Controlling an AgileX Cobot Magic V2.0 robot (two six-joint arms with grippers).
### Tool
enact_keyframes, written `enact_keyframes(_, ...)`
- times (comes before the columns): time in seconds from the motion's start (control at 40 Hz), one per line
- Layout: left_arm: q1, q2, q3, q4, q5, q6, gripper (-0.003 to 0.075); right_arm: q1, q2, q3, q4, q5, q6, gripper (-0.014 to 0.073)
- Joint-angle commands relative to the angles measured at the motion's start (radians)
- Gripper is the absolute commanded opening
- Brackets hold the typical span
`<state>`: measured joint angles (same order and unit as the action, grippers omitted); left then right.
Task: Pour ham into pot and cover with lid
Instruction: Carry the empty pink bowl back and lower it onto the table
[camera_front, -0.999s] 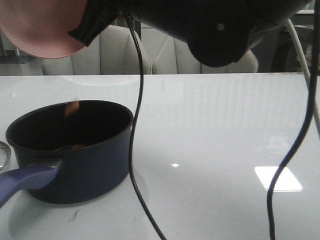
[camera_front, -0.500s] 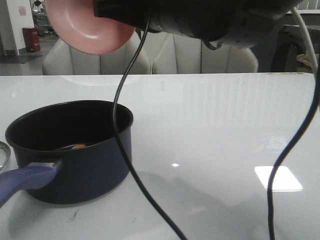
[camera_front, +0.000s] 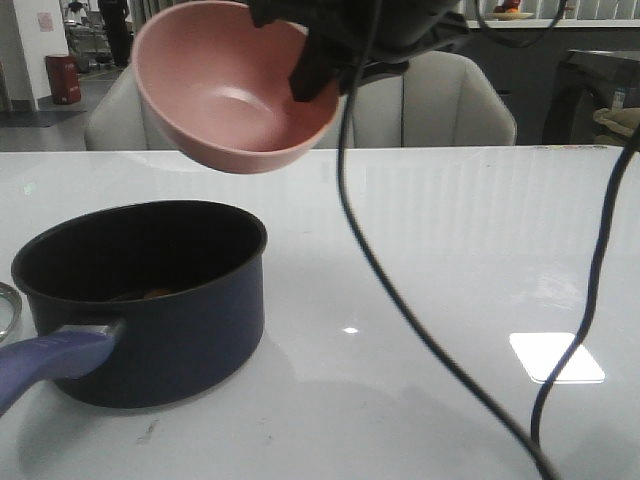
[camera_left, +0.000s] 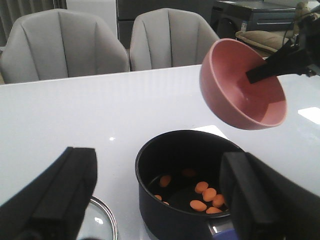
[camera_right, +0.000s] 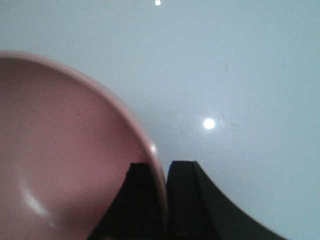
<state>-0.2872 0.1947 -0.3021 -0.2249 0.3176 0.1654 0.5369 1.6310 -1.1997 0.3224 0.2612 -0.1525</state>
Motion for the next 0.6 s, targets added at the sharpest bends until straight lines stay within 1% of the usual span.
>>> enact_keyframes(0.0,-0.008,0.010,-0.026,-0.007,-0.081,0.001,0.0556,-0.074,-0.069,-0.058,-0.037,0.081,0.003,0.0137)
enact_keyframes(0.125,-0.008,0.010,-0.026,-0.007,-0.084,0.001,0.0556,-0.161,-0.069,-0.089,-0.100,0.230,0.004,0.0137)
enact_keyframes(0.175,-0.008,0.010,-0.026,-0.007,-0.084,0.001,0.0556,-0.196,-0.069,-0.098,-0.103,0.293,0.006,0.0137)
enact_keyframes(0.3,-0.008,0.010,-0.026,-0.007,-0.086,0.001,0.0556,-0.295,-0.068,-0.108,-0.103,0.396,0.012,0.0137)
enact_keyframes(0.45,-0.008,0.010,-0.026,-0.007,-0.086,0.001,0.0556,-0.395,-0.057,-0.108,-0.103,0.477,0.012,0.0137)
enact_keyframes(0.575,-0.008,0.010,-0.026,-0.007,-0.086,0.001,0.0556,-0.467,-0.032,-0.108,-0.103,0.508,0.012,0.0137)
